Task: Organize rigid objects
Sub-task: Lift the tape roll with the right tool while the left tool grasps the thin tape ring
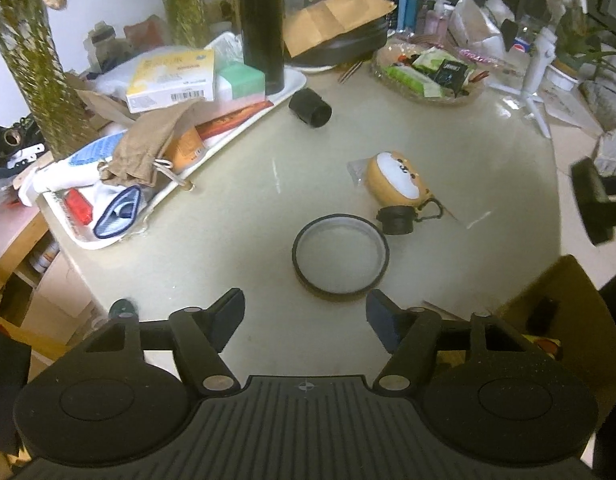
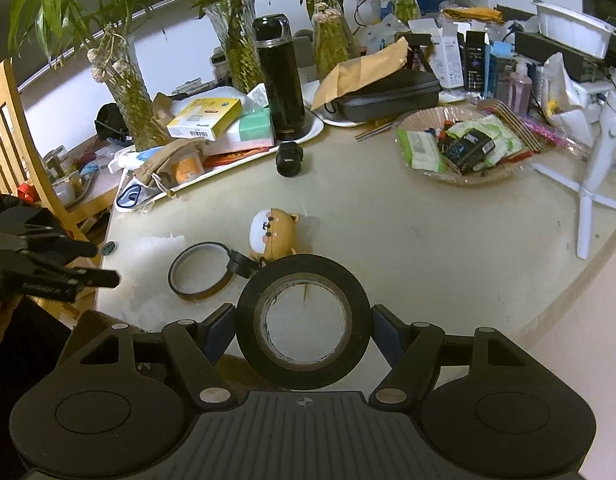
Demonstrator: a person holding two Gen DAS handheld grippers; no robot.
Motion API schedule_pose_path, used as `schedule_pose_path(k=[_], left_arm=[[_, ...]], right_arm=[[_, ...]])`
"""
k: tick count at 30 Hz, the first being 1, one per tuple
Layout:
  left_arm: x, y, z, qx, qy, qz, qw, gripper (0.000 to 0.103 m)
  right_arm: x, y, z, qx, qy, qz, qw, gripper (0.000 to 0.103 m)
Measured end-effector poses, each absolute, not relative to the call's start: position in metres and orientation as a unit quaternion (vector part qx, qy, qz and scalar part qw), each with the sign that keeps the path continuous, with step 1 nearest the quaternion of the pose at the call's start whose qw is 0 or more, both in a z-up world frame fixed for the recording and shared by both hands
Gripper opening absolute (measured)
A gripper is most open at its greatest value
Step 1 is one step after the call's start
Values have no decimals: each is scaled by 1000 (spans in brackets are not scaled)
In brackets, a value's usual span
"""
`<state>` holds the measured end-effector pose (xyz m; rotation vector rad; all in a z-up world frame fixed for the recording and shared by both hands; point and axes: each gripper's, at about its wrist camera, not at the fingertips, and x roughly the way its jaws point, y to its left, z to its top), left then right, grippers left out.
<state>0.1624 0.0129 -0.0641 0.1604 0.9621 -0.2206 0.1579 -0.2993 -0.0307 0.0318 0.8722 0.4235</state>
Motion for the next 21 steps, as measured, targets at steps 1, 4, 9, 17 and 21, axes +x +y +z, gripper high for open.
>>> schedule_pose_path(k=[1,4,9,17,21], left_arm=[[167,12,-67,77,464,-105,876,63],[180,9,-75,78,470,-102,873,61],[201,5,-89,76,488,-91,865,51],[224,-3,-115,75,520,-77,847,44],[231,-2,-124,72,531,-72,841,33]], right_arm=[[157,-300,-32,17,420,206,884,75],[154,-303,-35,22,422,210,882,75],[150,-305,-40,22,425,212,880,75],[149,-307,-42,28,424,212,880,75],[149,-309,-43,33,423,212,880,75]])
